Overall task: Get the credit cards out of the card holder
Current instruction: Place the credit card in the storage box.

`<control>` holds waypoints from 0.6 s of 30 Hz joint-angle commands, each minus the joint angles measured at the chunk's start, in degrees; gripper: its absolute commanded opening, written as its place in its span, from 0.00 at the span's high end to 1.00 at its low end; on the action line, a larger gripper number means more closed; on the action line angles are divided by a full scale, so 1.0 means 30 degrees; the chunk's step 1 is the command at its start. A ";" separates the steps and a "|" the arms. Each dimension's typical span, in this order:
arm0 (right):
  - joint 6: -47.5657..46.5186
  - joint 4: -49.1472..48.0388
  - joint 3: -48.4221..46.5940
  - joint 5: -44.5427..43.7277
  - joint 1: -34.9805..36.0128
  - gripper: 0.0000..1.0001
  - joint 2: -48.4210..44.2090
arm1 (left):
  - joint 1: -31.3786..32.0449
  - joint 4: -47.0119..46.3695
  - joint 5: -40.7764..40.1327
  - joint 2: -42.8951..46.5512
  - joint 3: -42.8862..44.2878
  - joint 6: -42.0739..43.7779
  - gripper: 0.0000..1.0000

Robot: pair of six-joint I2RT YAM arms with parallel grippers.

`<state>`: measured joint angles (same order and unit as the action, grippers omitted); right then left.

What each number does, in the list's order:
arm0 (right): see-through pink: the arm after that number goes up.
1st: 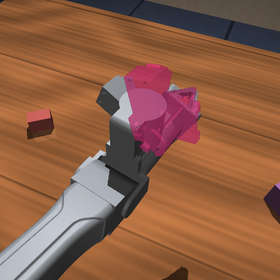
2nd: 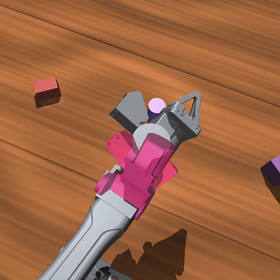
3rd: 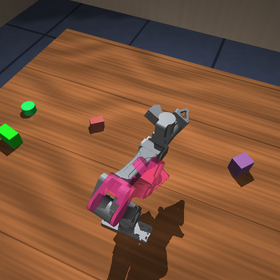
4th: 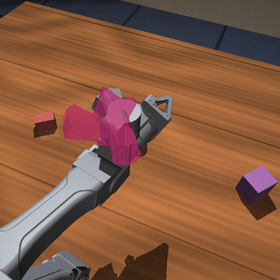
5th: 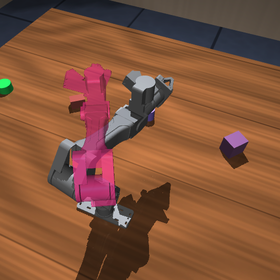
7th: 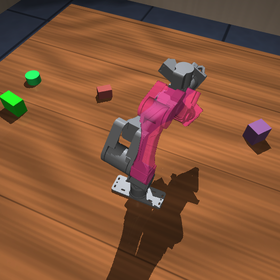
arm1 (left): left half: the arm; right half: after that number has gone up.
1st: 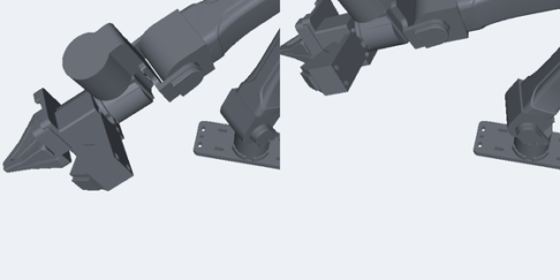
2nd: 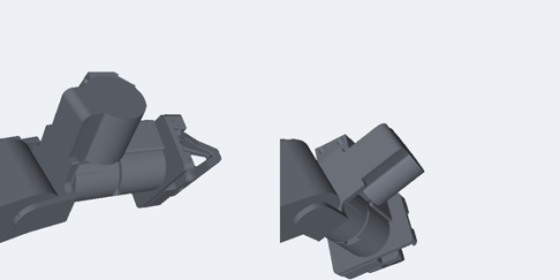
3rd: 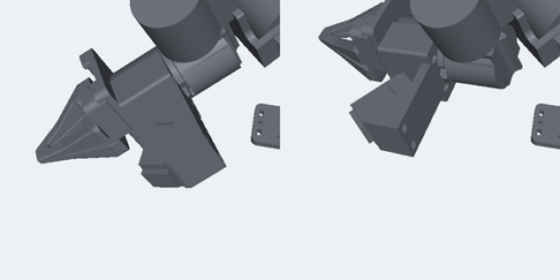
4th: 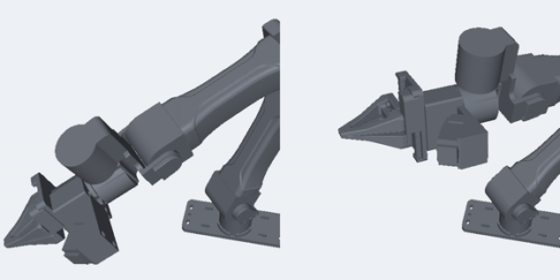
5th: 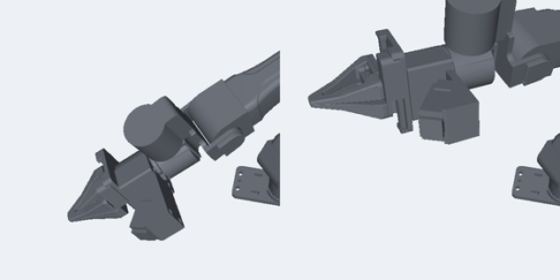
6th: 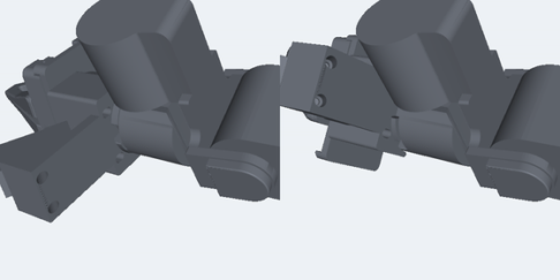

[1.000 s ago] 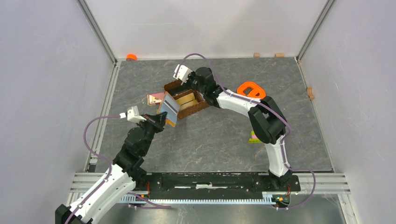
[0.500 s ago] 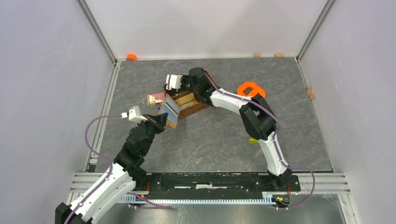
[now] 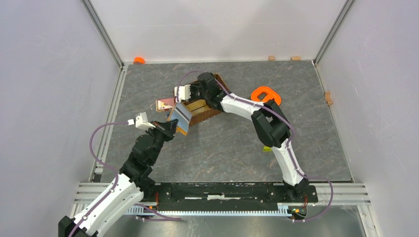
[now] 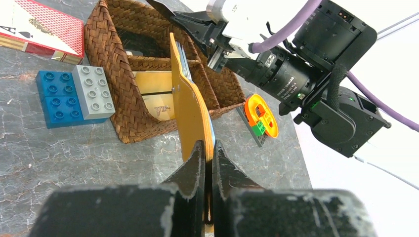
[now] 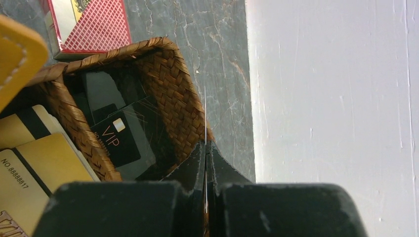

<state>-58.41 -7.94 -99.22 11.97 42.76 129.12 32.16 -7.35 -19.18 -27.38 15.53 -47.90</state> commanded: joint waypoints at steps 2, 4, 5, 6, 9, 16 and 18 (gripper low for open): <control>-0.0629 -0.0106 -0.1030 0.0573 0.0133 1.00 0.0633 | -0.0070 -0.1093 -0.0005 0.0085 0.0097 -0.0528 0.98; -0.0483 -0.0466 -0.0749 0.0724 0.0127 0.93 0.0482 | -0.0085 -0.1093 0.0056 0.0105 0.0082 -0.0528 0.98; -0.0476 -0.0650 -0.0566 0.0768 0.0159 0.86 0.0370 | -0.0086 -0.1093 0.0079 0.0127 0.0070 -0.0554 0.98; -0.0529 -0.0622 -0.0461 0.0909 0.0160 0.86 0.0271 | -0.0086 -0.1093 0.0075 0.0158 0.0097 -0.0530 0.98; -0.0602 -0.0676 -0.0120 0.0915 0.0160 0.79 -0.0055 | -0.0086 -0.1093 0.0013 0.0145 0.0068 -0.0528 0.98; 0.0615 -0.2989 0.2311 0.0560 0.0160 0.54 -0.1905 | -0.0086 -0.1145 -0.0001 -0.0097 0.0126 -0.0440 0.98; 0.1594 -0.3906 0.3497 0.0599 0.0167 0.52 -0.3073 | -0.0086 -0.1376 0.0099 -0.0335 0.0097 -0.0385 0.98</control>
<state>-58.33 -12.23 -93.08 13.28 42.85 128.33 32.16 -7.38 -18.98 -27.66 15.53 -47.97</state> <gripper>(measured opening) 0.457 0.056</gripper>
